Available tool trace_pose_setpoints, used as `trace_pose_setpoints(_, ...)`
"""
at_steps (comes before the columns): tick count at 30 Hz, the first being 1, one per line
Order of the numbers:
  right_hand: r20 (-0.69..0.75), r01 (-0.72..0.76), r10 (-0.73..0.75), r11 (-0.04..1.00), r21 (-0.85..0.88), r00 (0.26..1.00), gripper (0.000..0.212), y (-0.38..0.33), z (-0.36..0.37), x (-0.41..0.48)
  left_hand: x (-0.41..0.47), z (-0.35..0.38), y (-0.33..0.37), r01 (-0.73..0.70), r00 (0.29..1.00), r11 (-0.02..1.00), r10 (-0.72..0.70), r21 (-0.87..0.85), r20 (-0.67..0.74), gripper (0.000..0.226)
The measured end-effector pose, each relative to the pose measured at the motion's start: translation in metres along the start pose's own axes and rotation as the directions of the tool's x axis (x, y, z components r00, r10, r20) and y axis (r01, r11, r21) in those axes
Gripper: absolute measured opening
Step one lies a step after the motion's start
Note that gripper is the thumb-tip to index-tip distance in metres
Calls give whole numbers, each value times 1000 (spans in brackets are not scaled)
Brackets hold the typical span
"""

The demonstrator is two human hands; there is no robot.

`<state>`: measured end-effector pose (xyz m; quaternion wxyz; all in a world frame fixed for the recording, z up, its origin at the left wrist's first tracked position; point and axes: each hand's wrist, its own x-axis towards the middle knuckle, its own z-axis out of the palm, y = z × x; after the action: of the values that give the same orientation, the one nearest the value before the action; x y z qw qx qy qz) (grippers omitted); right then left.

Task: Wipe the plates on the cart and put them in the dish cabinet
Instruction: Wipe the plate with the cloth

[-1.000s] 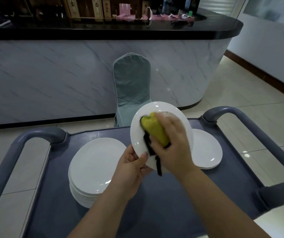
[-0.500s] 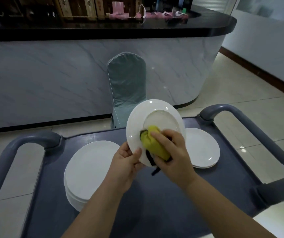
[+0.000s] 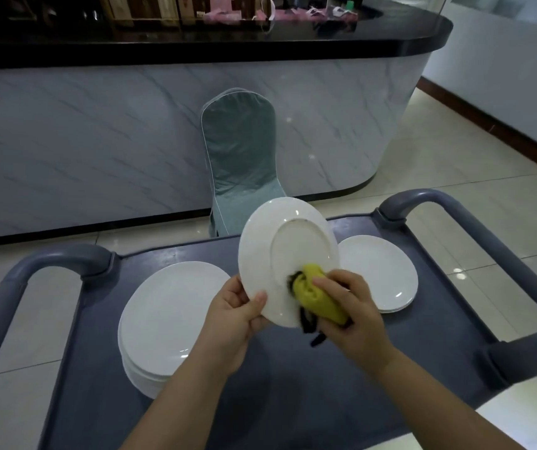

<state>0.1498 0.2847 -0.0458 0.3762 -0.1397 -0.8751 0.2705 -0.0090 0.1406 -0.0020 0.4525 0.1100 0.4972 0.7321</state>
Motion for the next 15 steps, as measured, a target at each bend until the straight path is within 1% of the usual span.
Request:
trace_pose_setpoints(1, -75, -114, 115, 993, 19, 990, 55, 11, -5, -1, -1, 1, -2, 1, 1000, 999, -1, 54, 5, 27)
trace_pose_setpoints(2, -168, -255, 262, 965, 61, 950, 53, 20, -9, 6, -3, 3, -3, -5, 1000, 993, 2, 117, 20, 25)
trace_pose_setpoints(3, -251, -378, 396, 918, 120, 883, 50, 26, -13, 21, -4, 5, -4, -13, 999, 984, 5, 179, 42, 25)
trace_pose_setpoints(4, -306, -462, 496, 868, 181, 813, 49, 29, -17, 42, -5, 9, -4, -24, 997, 972, 8, 232, 71, 26)
trace_pose_setpoints(5, -329, -497, 547, 837, 228, 770, 49, 27, -20, 64, -6, 11, -3, -39, 995, 960, 13, 278, 96, 26)
trace_pose_setpoints(6, -322, -493, 557, 829, 262, 765, 51, 23, -20, 83, -6, 14, -2, -57, 993, 948, 22, 313, 115, 25)
trace_pose_setpoints(7, -289, -457, 521, 850, 263, 803, 55, 14, -18, 97, -6, 16, -1, -76, 991, 940, 35, 332, 126, 24)
trace_pose_setpoints(8, -222, -384, 426, 899, 209, 877, 57, 3, -12, 104, -5, 18, 0, -87, 991, 938, 46, 334, 128, 23)
trace_pose_setpoints(9, -125, -257, 272, 959, 120, 954, 58, -11, -6, 103, -3, 18, 2, -87, 992, 943, 51, 321, 120, 23)
trace_pose_setpoints(10, -10, -96, 97, 995, 32, 995, 58, -24, 0, 96, -2, 18, 3, -79, 993, 953, 50, 293, 106, 24)
trace_pose_setpoints(11, 102, 69, -67, 997, -24, 993, 57, -33, 4, 87, 0, 17, 3, -70, 994, 961, 46, 266, 95, 26)
trace_pose_setpoints(12, 196, 181, -168, 982, -50, 966, 57, -37, 3, 79, 1, 15, 3, -64, 995, 966, 43, 252, 91, 28)
trace_pose_setpoints(13, 243, 213, -195, 976, -47, 950, 58, -33, 1, 77, 1, 13, 2, -59, 995, 965, 35, 255, 96, 29)
trace_pose_setpoints(14, 224, 157, -149, 987, -18, 963, 59, -28, -2, 80, 0, 13, 1, -51, 994, 962, 23, 267, 108, 28)
trace_pose_setpoints(15, 150, 29, -33, 999, 24, 988, 60, -22, -4, 86, -1, 12, -1, -45, 992, 956, 9, 291, 124, 26)
